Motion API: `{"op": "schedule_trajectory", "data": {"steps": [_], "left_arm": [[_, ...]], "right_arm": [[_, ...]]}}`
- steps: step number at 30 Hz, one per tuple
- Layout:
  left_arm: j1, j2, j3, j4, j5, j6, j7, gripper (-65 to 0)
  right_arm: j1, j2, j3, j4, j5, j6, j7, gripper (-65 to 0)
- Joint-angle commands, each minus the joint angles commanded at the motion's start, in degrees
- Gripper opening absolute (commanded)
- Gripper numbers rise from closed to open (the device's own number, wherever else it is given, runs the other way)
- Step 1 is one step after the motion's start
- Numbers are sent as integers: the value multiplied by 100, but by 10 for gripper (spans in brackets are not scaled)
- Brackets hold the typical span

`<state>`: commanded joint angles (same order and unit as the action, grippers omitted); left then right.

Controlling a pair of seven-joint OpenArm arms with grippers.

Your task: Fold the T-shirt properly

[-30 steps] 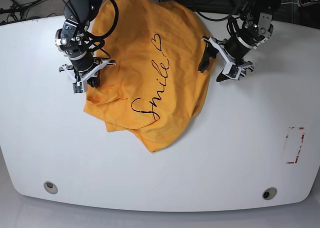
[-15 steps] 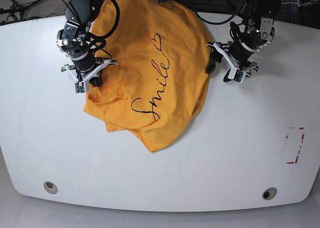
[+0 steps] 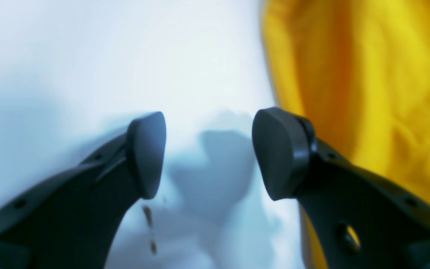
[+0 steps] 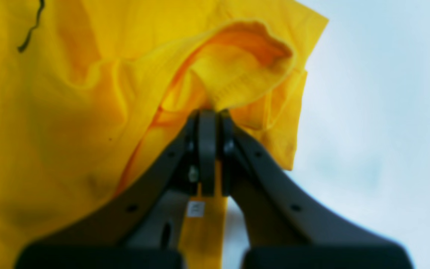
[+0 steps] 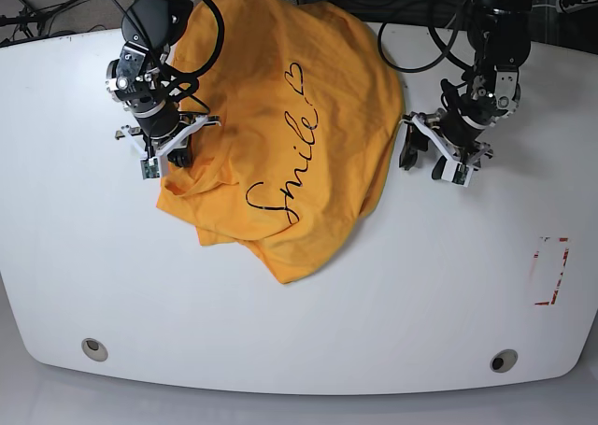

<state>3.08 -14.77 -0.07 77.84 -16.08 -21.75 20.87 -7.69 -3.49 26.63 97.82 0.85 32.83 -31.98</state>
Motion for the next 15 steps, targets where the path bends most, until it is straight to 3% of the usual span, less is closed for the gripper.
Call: {"op": "schedule_trajectory", "data": {"steps": [15], "left_arm": [[42,151,40,-148,-14,-170,299,-290]], "right_arm": [[-81,10,11,72,4,2,-13,-650]]}}
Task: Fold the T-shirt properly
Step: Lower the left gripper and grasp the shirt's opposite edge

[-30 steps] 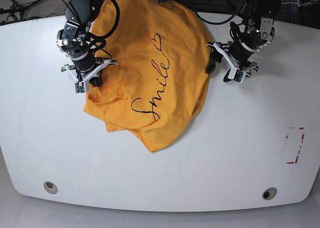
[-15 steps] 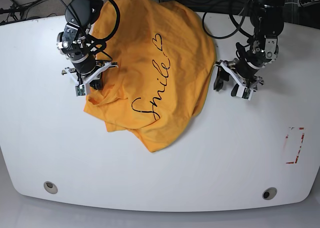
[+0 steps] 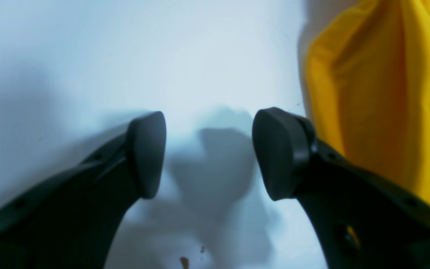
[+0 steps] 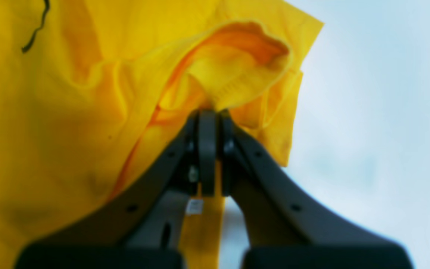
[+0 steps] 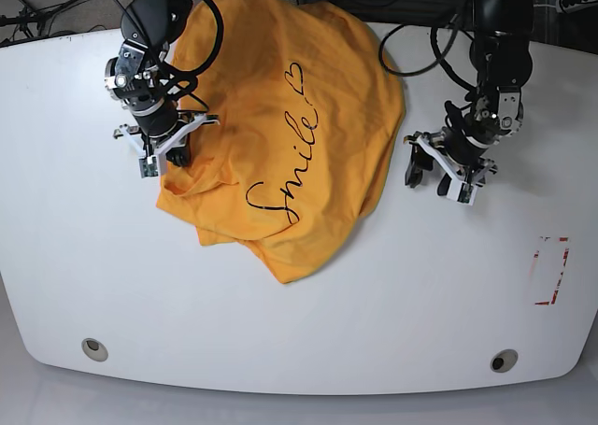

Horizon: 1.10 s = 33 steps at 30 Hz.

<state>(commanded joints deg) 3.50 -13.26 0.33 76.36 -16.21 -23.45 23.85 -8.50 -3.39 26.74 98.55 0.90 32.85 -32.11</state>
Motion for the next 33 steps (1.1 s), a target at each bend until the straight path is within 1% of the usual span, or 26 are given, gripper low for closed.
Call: {"op": "schedule_trajectory", "data": {"steps": [5,7,11,13,15,17,19,21,29,31,33], "left_arm": [[83,66,47,101,40,-123,77,-309],[202,149,19,259,57,-233,109,-352],[206,218,3,258,51,-230,132,-402],[185,260,-11,231,38,-226,143,-412],[148,311,-22,208,19,-223,149,-405],[86,368,-32,159,-13,-218,144,-380],[-57,439,-15,-85,-38,-269,71,-334],[-98,449,-1,-173,-60,-262,34,-316],[-281,385,250,-424,-124,-349,-52,-292],[-349,325,534,-540,-147,-357,-128,-284],[-366,315,616,-522,-162,-362,-136,-285]], "right_arm": [[-1,-4,3,-13,-18,-4,-7,-650],[19,-11,-18,-41,-8,-10,-6,-650],[23,-8,-22,-53,4,-16,-7,-649],[28,-5,-24,-60,10,-14,2,-649],[29,-5,-25,-66,16,-10,4,-647],[27,-4,-28,-70,15,-8,0,-647],[-8,2,-32,-70,15,-10,25,-646],[-11,3,-29,-70,12,-8,24,-646],[-21,6,-38,-70,-1,-13,20,-646],[-21,-4,-48,-55,-4,-1,-1,-648],[-26,-6,-47,-61,4,-4,-2,-648]]}}
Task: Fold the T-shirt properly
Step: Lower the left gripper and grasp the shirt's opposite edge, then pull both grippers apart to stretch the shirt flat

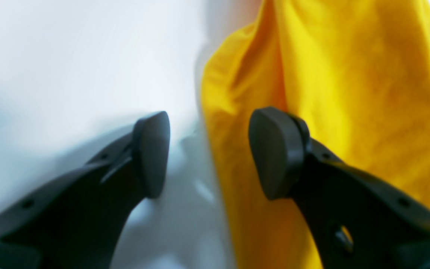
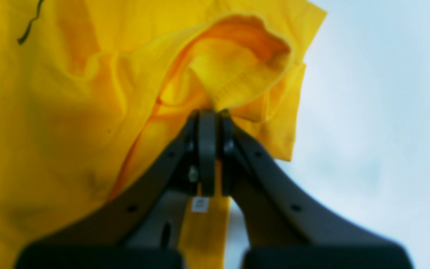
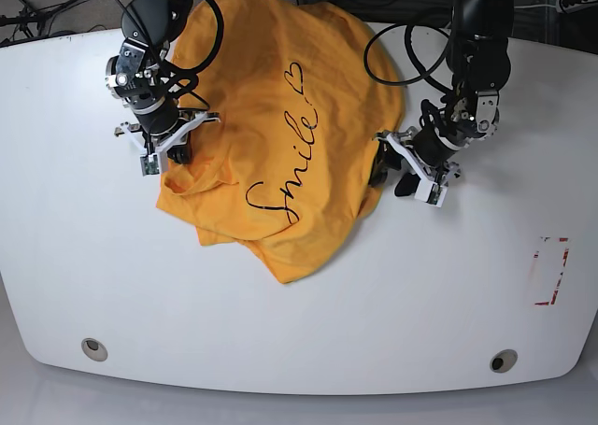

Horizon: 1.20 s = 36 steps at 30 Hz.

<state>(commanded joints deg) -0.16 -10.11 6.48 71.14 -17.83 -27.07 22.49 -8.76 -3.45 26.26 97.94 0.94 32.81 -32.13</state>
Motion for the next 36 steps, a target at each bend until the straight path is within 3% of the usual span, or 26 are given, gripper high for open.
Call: {"op": "schedule_trajectory", "data": {"steps": [8,18,24,32,36], "left_arm": [[152,-62,299,481,-220,15,22,-292],[177,-32,167,933,-94,11,200,-326],[150,-23,16,861,-19,-10,408,-460],[153,-41,5,600,-22,-5,271,-615],[117,-49,-25,551,-16,-5,207,-645]], "right_arm": [[-27,9,2,3,-18,7,1,-650],[-14,8,-5,-16,-11,8,-10,-650],[-12,4,-19,-20,-16,3,-28,-650],[-1,-5,-7,-9,-11,10,-75,-650],[19,0,-6,-14,-12,3,-76,-650]]}}
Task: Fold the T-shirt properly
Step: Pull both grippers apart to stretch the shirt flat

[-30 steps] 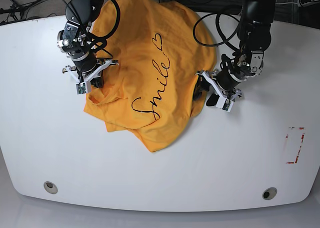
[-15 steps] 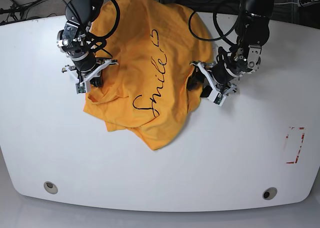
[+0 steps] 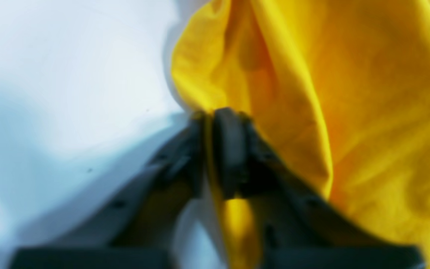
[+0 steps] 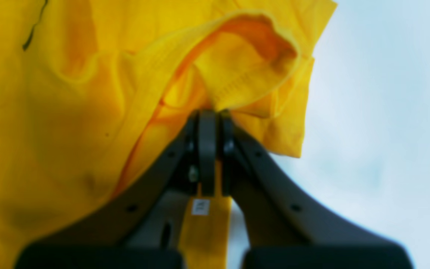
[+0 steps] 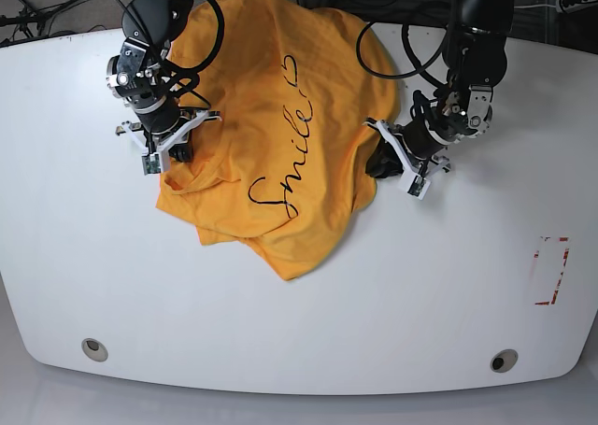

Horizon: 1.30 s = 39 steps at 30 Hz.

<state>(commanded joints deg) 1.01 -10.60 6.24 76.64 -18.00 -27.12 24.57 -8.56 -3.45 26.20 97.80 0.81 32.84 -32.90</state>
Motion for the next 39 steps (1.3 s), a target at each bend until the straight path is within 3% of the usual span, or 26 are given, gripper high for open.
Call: {"op": "schedule_trajectory", "data": {"steps": [16,39], "left_arm": [[-398,-213,-49,68,12,-15,94,-649],[-270,-657,-598,1678,-34,-65,529,-643]], "right_arm": [[230,115,2,63,6,-5,-20,-650],[598,117,115,679,-13,-16,-9,-650]]}}
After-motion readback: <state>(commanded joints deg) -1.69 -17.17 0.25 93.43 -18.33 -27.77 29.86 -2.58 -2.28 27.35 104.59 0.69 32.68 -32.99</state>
